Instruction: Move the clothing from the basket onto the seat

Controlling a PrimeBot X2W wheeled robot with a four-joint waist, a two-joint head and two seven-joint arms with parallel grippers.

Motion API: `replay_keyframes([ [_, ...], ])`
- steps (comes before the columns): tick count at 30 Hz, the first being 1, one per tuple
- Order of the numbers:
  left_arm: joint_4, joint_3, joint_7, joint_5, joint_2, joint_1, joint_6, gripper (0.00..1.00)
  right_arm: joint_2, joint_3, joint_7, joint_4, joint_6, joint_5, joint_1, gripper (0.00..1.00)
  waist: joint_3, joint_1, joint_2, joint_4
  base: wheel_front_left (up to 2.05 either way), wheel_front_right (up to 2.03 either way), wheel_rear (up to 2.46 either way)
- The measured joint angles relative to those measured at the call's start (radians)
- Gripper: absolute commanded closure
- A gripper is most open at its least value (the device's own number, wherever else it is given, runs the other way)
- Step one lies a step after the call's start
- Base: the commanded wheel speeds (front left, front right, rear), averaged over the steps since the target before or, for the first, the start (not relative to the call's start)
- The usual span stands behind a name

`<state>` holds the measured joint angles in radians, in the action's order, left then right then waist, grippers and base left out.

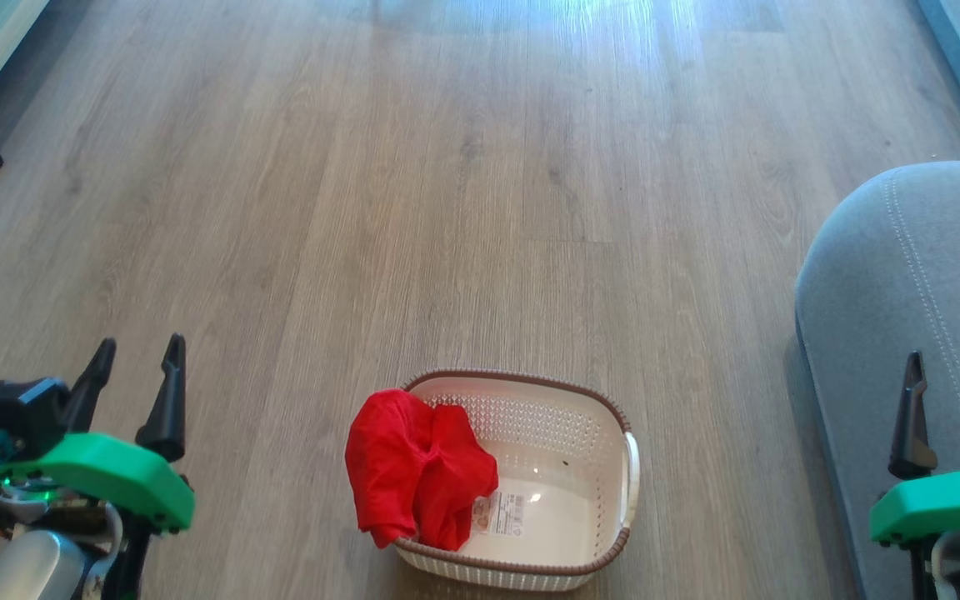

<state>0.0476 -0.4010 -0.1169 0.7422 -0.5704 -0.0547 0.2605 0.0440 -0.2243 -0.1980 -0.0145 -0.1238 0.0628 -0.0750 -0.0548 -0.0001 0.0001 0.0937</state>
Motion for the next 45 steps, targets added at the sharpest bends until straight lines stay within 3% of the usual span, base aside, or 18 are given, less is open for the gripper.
replay_keyframes([
  [15, 0.023, 0.008, 0.000, 0.000, -0.011, 0.017, 0.014, 0.00, 0.000, -0.001, 0.004, 0.004, 0.000, 0.000, -0.014, 0.00, 0.010, 0.0000, 0.0000, -0.014, 0.00, 0.00, 0.00],
  [24, 0.026, -0.005, 0.001, 0.000, -0.008, 0.006, 0.012, 0.00, 0.000, 0.001, 0.003, 0.042, 0.000, -0.002, -0.003, 0.00, 0.093, 0.0000, 0.0000, -0.026, 0.00, 0.00, 0.00],
  [32, -0.072, -0.058, 0.003, -0.004, 0.055, -0.181, -0.053, 0.00, -0.001, 0.021, -0.007, 0.079, 0.000, -0.020, 0.146, 0.00, 0.292, 0.0005, 0.0000, -0.048, 0.00, 0.00, 0.00],
  [45, -0.406, -0.164, 0.080, -0.068, 0.098, -0.450, -0.167, 0.00, -0.001, 0.060, -0.050, 0.032, 0.000, 0.029, 0.298, 0.00, 0.606, 0.0005, -0.0001, -0.147, 0.00, 0.00, 0.00],
])
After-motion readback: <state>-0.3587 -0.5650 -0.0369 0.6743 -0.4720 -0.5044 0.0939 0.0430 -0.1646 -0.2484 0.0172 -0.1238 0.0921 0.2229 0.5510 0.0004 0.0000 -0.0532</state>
